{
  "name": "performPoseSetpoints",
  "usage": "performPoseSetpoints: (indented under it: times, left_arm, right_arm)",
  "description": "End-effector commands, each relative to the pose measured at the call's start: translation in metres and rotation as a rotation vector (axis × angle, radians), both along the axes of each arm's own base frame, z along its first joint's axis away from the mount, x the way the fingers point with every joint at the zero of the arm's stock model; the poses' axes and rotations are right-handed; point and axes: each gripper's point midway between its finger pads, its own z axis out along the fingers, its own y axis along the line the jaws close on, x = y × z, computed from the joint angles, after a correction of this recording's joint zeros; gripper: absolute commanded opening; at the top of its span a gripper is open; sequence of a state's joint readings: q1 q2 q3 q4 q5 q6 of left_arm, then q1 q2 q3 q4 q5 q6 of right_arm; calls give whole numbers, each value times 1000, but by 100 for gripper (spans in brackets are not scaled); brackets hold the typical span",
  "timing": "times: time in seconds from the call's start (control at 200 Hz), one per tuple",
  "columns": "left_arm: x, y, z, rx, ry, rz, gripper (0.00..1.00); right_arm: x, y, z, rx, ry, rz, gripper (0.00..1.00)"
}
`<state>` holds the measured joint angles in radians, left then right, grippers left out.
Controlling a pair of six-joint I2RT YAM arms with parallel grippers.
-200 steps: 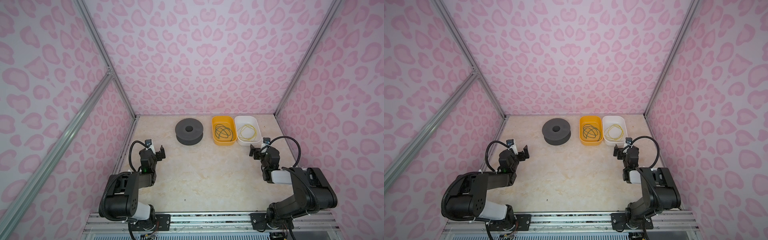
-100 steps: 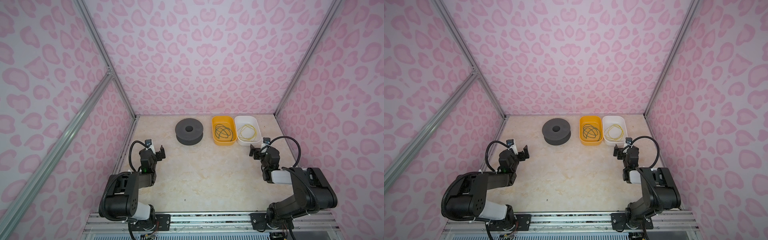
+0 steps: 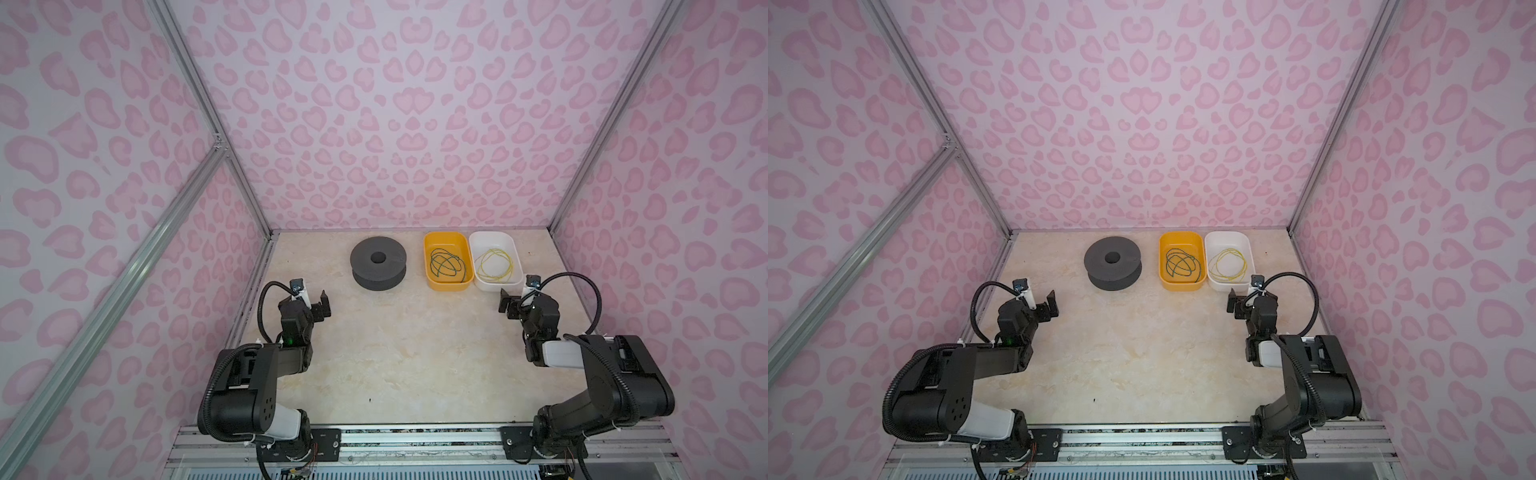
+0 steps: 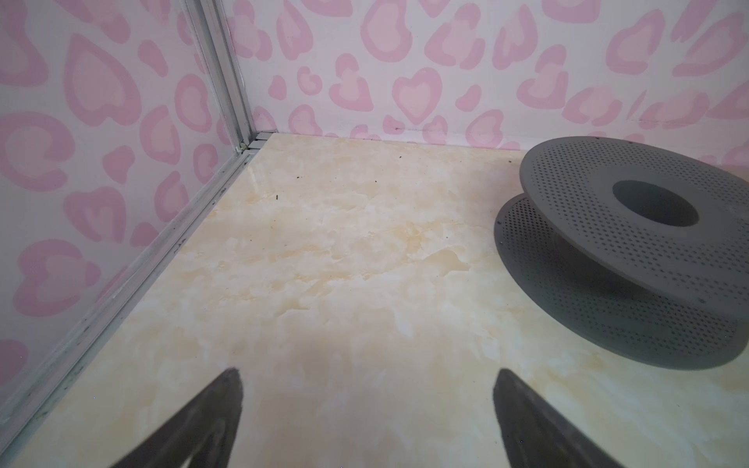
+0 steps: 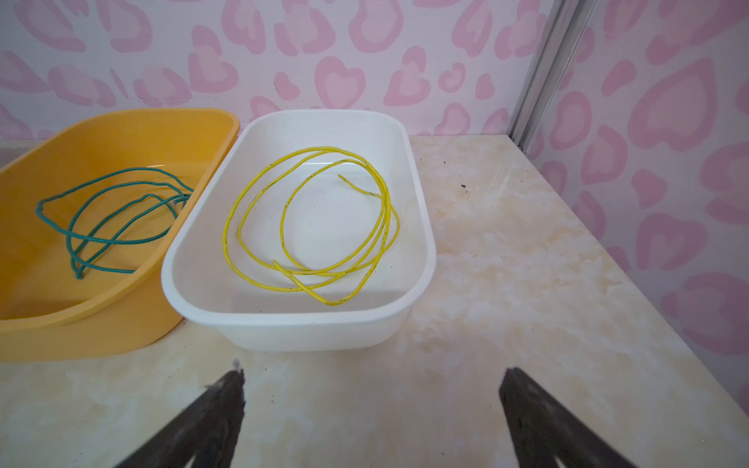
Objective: Wrap the cables
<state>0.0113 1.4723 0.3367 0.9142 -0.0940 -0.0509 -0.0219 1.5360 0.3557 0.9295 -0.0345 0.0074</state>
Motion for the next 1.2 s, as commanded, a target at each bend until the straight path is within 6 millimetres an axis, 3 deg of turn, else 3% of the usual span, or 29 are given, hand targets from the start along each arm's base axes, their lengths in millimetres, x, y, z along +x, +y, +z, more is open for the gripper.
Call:
performPoseSetpoints:
  times: [0.0, 0.56, 0.68, 0.71, 0.81, 0.825, 0.875, 0.945, 0.995, 1.035, 1.085, 1.165, 1.2]
  left_arm:
    - [4, 0, 11, 0, -46, -2, 98]
    - [3, 0, 11, 0, -45, -3, 98]
    - [6, 2, 20, 0, -23, 13, 98]
    - [8, 3, 28, -2, -7, 19, 98]
    - [7, -1, 71, -17, -47, -1, 98]
    - [6, -3, 81, -25, -65, -7, 98]
    - [0, -6, 114, -61, -123, -21, 98]
    - [-12, -8, 163, -147, -177, -12, 98]
    - [-23, -8, 194, -232, -191, 13, 98]
    - [-33, -8, 217, -304, -202, 24, 98]
    - [-48, -8, 234, -418, -196, 57, 98]
    - [-71, -8, 238, -573, -177, 102, 98]
    - [-79, -9, 236, -617, -192, 106, 98]
  right_arm:
    - [1, 1, 1, 3, -6, 5, 100]
    - [0, 2, 1, 1, -7, 8, 100]
    - [6, 0, 17, -63, 9, -61, 100]
    - [8, 6, 21, -80, 42, -44, 100]
    - [14, 24, 63, -113, 85, -26, 100]
    - [17, 28, 81, -108, 64, -37, 100]
    - [14, 35, 108, -112, 78, -58, 100]
    - [6, 49, 166, -80, 78, -128, 100]
    - [1, 63, 195, -20, 87, -96, 100]
    - [-6, 76, 206, 78, 127, -42, 100]
    - [-10, 79, 207, 212, 134, -57, 100]
    - [-15, 91, 195, 397, 126, 38, 100]
    - [-19, 91, 189, 451, 127, 54, 90]
